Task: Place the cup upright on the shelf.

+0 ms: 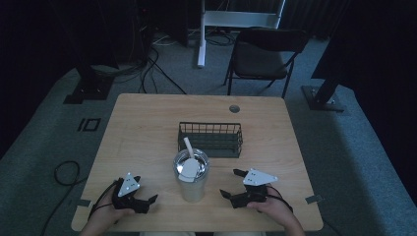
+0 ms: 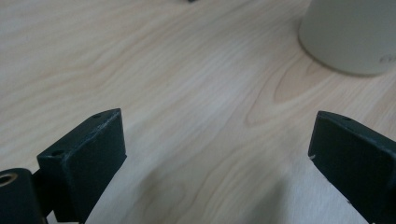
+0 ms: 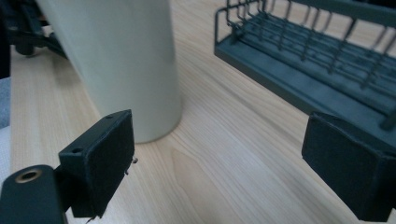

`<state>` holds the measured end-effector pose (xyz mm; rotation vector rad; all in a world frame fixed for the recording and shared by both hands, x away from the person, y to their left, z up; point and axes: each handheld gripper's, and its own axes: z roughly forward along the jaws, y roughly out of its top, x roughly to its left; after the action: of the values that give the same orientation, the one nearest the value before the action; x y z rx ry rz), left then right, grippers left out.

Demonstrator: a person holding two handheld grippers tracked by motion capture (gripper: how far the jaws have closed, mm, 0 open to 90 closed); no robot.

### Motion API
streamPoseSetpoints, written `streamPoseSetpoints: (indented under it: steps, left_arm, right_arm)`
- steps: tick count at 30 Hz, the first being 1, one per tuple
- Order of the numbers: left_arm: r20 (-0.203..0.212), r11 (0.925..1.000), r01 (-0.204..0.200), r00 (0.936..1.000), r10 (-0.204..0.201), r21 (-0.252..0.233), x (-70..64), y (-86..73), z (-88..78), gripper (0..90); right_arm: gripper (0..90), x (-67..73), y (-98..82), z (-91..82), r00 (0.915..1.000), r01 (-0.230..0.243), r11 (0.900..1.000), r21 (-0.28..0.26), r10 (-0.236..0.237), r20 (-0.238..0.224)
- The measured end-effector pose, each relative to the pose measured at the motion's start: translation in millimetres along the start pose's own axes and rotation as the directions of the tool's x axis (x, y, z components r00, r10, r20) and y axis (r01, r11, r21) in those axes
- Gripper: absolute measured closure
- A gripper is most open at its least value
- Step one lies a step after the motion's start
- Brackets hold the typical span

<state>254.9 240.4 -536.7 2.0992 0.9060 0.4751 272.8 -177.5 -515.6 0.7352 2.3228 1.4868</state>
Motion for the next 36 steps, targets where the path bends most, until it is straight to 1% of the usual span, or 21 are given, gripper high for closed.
streamPoseSetpoints:
  steps: [6,8,9,11,13,15,16,17,19,21,22,25,28,31,35,36]
  left_arm:
    - [0.026,0.9996,-0.021,0.9994,0.022,-0.02,-9.8,8.2,8.5,4.3]
    - [0.027,0.9994,-0.024,0.9993,0.025,-0.025,-11.7,9.4,10.4,4.3]
    - [0.037,0.9991,-0.028,0.9989,0.029,-0.031,-15.0,11.7,13.9,4.3]
    - [0.045,0.9987,-0.038,0.9982,0.04,-0.035,-18.7,14.4,17.9,4.3]
    - [0.054,0.9975,-0.06,0.9966,0.062,-0.037,-22.5,17.3,21.6,4.0]
    - [0.062,0.9969,-0.063,0.9959,0.066,-0.048,-25.3,20.2,24.4,4.0]
    - [0.073,0.9962,-0.061,0.9952,0.065,-0.062,-27.5,22.2,26.0,4.0]
    - [0.081,0.9959,-0.056,0.9949,0.061,-0.071,-29.2,24.0,27.3,4.0]
    - [0.09,0.9942,-0.063,0.9935,0.07,-0.087,-32.8,27.1,29.7,4.0]
    - [0.1,0.9921,-0.072,0.9916,0.082,-0.103,-35.8,29.4,32.0,4.0]
    - [0.104,0.9908,-0.08,0.9903,0.092,-0.109,-37.1,30.3,33.0,4.0]
    - [0.122,0.9891,-0.079,0.988,0.094,-0.124,-41.2,32.8,35.1,4.0]
    - [0.14,0.9873,-0.086,0.9846,0.105,-0.134,-44.9,34.1,37.3,3.4]
    - [0.148,0.9866,-0.098,0.982,0.117,-0.131,-47.7,33.6,40.3,2.9]
    - [0.151,0.987,-0.106,0.9808,0.124,-0.121,-49.4,34.1,42.1,2.8]
    - [0.152,0.9865,-0.108,0.9803,0.126,-0.123,-49.2,34.0,42.3,2.4]
  right_arm:
    - [9.2,2.6,3.2,4.3,0.9994,-0.003,1.0,-0.017,0.003,-0.033]
    - [9.2,3.1,3.7,5.3,0.9992,-0.005,1.0,-0.022,0.004,-0.041]
    - [9.2,3.7,4.2,6.2,0.9988,-0.007,1.0,-0.024,0.005,-0.048]
    - [9.2,6.4,6.6,8.8,0.9975,-0.013,0.999,-0.038,0.01,-0.069]
    - [9.2,8.3,8.8,10.6,0.9964,-0.01,0.999,-0.052,0.006,-0.084]
    - [9.2,9.8,11.2,12.2,0.9955,-0.013,0.998,-0.067,0.007,-0.095]
    - [9.2,10.6,11.9,12.8,0.9951,-0.014,0.997,-0.072,0.007,-0.099]
    - [9.2,11.8,13.1,13.8,0.9947,-0.003,0.996,-0.086,-0.006,-0.103]
    - [9.2,14.1,15.4,15.1,0.9929,-0.002,0.994,-0.106,-0.011,-0.119]
    - [9.2,16.6,17.5,16.6,0.9921,0.009,0.991,-0.13,-0.025,-0.123]
    - [9.2,17.8,18.6,17.6,0.9913,0.009,0.991,-0.136,-0.027,-0.129]
    - [9.2,21.3,21.2,20.9,0.9888,0.03,0.987,-0.158,-0.052,-0.14]
    - [9.2,22.6,23.7,23.9,0.9874,0.023,0.981,-0.191,-0.052,-0.15]
    - [9.1,22.9,25.7,26.8,0.9866,0.0,0.976,-0.216,-0.035,-0.159]
    - [9.1,26.5,27.5,31.8,0.9821,-0.018,0.973,-0.228,-0.026,-0.186]
    - [9.1,27.3,27.9,33.4,0.9815,-0.016,0.973,-0.232,-0.029,-0.189]
